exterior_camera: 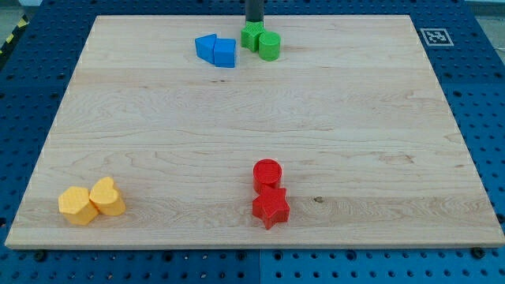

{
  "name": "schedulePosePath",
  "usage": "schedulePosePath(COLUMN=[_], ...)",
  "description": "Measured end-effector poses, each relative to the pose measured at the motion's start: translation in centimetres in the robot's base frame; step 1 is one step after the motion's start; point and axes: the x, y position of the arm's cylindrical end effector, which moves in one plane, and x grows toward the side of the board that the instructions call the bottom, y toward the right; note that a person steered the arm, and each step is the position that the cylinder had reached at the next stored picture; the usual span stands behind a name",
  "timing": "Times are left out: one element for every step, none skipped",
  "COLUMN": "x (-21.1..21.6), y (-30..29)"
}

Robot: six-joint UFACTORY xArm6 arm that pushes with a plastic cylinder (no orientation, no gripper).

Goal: Nudge the green circle up a bit

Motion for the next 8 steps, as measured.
schedulePosePath(x=[0.2,1.8,2.6,2.6,2.9,4.8,9.5,14.9], y=[1.0,1.6,3.8,7.3,10.0,13.6,14.4,12.6])
